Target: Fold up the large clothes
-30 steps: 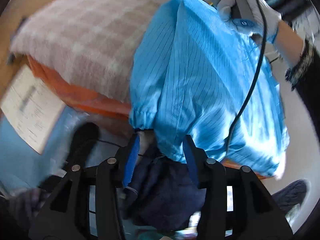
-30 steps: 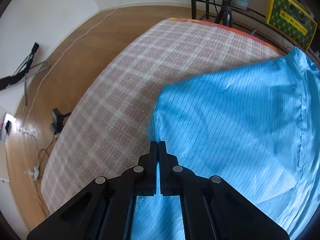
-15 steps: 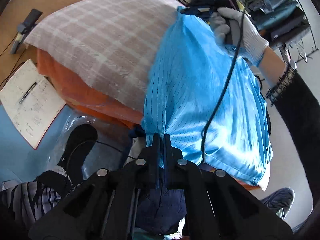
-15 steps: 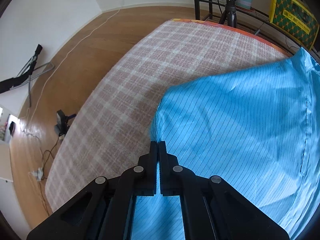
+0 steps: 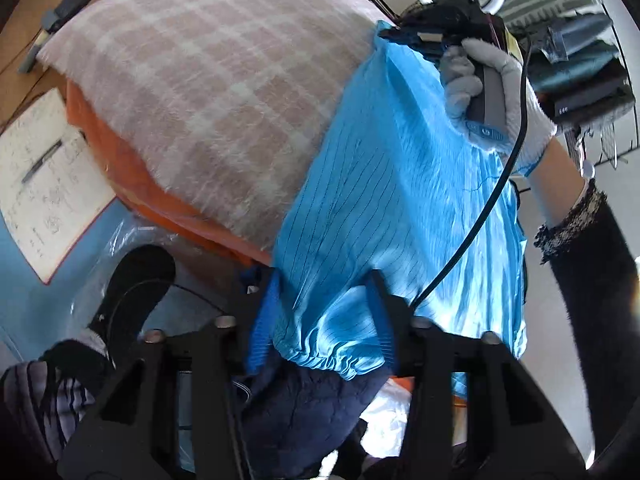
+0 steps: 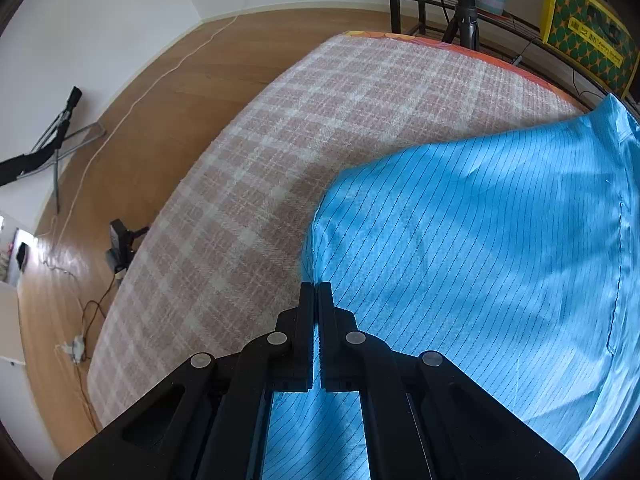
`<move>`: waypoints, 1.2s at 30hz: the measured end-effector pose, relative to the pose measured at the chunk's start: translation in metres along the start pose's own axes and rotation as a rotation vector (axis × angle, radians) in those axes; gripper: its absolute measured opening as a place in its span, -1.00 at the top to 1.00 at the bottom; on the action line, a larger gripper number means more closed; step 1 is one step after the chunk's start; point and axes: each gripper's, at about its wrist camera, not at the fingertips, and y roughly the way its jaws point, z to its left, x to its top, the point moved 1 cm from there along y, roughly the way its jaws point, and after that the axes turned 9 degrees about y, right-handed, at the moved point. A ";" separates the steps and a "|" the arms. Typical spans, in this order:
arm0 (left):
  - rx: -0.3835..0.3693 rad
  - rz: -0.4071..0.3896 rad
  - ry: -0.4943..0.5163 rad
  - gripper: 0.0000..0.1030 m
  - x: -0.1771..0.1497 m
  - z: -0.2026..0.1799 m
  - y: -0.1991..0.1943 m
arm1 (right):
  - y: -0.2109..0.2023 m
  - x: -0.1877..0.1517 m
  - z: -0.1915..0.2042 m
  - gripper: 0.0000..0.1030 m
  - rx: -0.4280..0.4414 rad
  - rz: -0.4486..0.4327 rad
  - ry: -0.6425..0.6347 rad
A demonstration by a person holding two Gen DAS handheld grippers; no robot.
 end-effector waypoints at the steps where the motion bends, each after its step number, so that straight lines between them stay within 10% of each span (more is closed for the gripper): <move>1: 0.010 0.010 -0.004 0.74 0.000 0.001 0.003 | 0.000 0.000 0.000 0.99 0.005 -0.001 0.000; 25: 0.180 -0.148 0.465 1.00 -0.015 -0.112 -0.043 | -0.089 -0.004 -0.058 0.99 0.223 -0.205 0.092; 36: 0.159 0.010 0.178 1.00 -0.012 -0.038 -0.019 | -0.067 -0.001 -0.023 0.99 0.161 -0.159 -0.013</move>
